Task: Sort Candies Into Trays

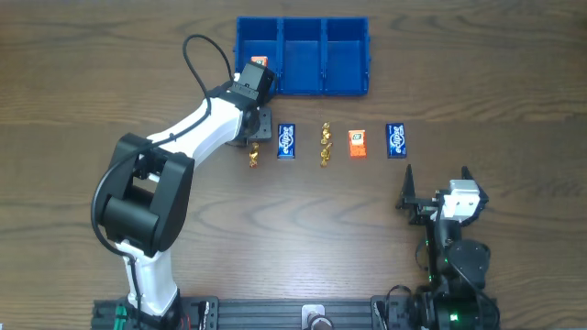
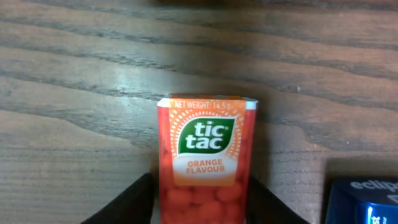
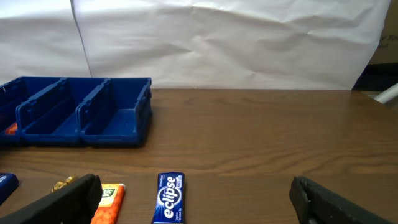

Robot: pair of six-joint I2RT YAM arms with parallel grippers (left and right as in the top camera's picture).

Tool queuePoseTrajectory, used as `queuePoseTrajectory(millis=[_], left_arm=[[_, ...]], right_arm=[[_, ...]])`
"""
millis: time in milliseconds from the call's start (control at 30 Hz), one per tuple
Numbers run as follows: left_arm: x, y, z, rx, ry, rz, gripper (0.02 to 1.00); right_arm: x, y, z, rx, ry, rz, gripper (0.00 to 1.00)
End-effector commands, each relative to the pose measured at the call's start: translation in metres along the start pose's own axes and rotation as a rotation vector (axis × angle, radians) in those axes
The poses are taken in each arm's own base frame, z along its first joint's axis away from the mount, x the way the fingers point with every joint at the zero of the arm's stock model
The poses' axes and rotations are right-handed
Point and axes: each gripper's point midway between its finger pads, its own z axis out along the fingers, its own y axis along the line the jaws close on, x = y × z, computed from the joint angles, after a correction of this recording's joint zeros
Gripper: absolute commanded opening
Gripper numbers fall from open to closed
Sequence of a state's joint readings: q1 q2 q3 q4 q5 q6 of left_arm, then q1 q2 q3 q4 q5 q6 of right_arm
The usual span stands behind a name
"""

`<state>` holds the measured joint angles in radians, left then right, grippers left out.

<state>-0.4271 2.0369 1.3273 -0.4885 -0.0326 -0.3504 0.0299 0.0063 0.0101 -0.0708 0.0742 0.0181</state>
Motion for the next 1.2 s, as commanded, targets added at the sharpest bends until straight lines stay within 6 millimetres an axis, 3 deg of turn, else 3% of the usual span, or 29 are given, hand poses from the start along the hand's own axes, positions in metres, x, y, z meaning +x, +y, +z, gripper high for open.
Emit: queuePoseTrajectory(millis=[33, 67, 233, 267, 333, 433, 500, 600, 700, 800, 1100, 1200], left_arm=[[-0.005, -0.004, 0.002, 0.018, 0.005, -0.001, 0.349], [-0.008, -0.006, -0.005, 0.024, 0.010, -0.002, 0.312], [-0.050, -0.023, -0.087, 0.049, -0.124, 0.011, 0.288], [-0.063, -0.028, -0.119, 0.057, -0.197, 0.016, 0.290], [-0.088, -0.032, -0.165, 0.047, -0.321, 0.013, 0.290], [-0.127, -0.031, -0.204, 0.016, -0.457, -0.006, 0.292], [-0.147, -0.028, -0.204, -0.001, -0.484, -0.002, 0.286], [-0.164, -0.027, -0.176, -0.001, -0.453, 0.008, 0.277], [-0.163, -0.022, -0.137, 0.012, -0.379, -0.003, 0.316], [-0.160, -0.018, -0.113, 0.018, -0.330, -0.012, 0.310], [-0.156, -0.017, -0.104, 0.021, -0.302, -0.014, 0.327], [-0.156, -0.017, -0.104, 0.020, -0.299, -0.014, 0.612]], right_arm=[[0.001, 0.001, 0.000, -0.005, 0.003, 0.011, 0.998], [0.001, 0.001, 0.000, -0.005, 0.003, 0.011, 1.000], [0.001, 0.001, 0.000, -0.005, 0.003, 0.011, 1.000], [0.001, 0.001, 0.000, -0.005, 0.003, 0.011, 1.000], [0.001, 0.001, 0.000, -0.005, 0.003, 0.010, 1.000], [0.001, 0.001, 0.000, -0.005, 0.003, 0.011, 1.000], [0.001, 0.001, 0.000, -0.005, 0.003, 0.011, 1.000], [0.001, 0.001, 0.000, -0.005, 0.003, 0.011, 1.000], [0.001, 0.001, 0.000, -0.005, 0.003, 0.011, 1.000], [0.001, 0.001, 0.000, -0.005, 0.003, 0.011, 1.000], [0.001, 0.001, 0.000, -0.005, 0.003, 0.011, 1.000], [0.001, 0.001, 0.000, -0.005, 0.003, 0.011, 1.000]])
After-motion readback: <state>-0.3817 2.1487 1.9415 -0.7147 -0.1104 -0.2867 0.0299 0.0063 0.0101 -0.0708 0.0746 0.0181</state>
